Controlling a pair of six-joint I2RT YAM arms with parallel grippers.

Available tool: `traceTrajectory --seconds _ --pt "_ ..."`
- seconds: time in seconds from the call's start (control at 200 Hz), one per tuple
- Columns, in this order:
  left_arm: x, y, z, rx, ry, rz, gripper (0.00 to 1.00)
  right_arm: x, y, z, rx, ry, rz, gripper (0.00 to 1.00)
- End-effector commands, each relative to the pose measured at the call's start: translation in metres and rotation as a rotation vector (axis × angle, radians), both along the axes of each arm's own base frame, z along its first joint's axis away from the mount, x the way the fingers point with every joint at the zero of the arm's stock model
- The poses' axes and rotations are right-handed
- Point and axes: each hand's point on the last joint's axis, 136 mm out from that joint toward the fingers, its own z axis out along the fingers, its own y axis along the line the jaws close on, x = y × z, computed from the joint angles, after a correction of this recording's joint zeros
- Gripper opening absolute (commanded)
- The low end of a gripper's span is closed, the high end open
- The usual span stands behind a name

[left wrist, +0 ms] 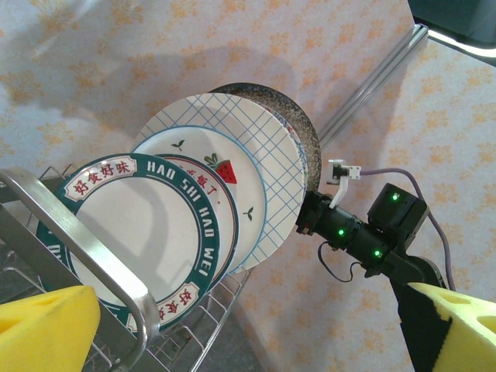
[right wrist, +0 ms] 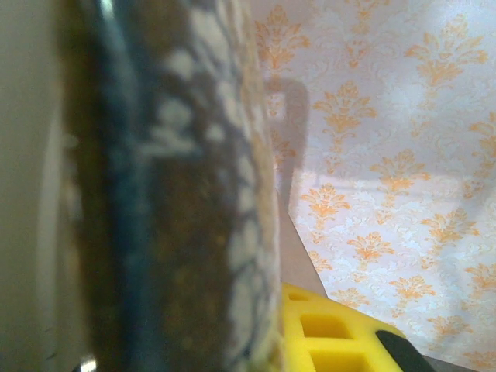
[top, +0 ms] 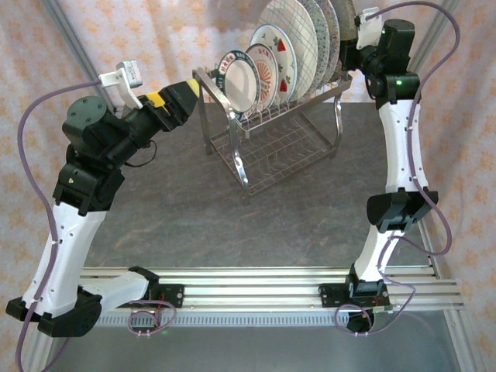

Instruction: Unload the plates from the dish rack

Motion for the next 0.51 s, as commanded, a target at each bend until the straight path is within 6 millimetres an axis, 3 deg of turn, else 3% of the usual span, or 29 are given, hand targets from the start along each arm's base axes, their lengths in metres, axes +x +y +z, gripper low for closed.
traceTrajectory --seconds 0.0,0.32,0.5 --pt "-0.007 -0.003 0.010 -0.014 -0.044 -0.025 0.99 -0.013 0.025 0.021 0.041 -0.036 0.080 0.00" --pt "-0.005 -0.004 0.004 -0.027 -0.022 -0.025 0.99 -0.009 0.018 0.039 0.110 -0.063 -0.031 0.00" --pt "-0.007 -0.005 0.003 -0.039 -0.020 -0.034 0.99 -0.016 0.017 0.064 0.123 -0.131 -0.047 0.00"
